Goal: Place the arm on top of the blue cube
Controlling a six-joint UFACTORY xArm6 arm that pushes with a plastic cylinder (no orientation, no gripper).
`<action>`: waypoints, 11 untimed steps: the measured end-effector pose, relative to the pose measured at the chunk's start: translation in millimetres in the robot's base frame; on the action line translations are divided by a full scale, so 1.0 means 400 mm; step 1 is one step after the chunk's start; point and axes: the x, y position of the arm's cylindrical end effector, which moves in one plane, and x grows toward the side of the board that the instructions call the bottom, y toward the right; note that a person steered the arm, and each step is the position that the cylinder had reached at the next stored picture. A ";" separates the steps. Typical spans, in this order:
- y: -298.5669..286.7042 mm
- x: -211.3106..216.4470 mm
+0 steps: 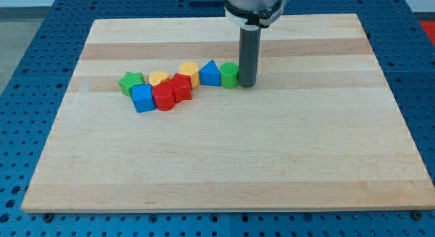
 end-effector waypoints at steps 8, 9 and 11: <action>-0.481 -0.040; -0.495 -0.014; -0.508 0.085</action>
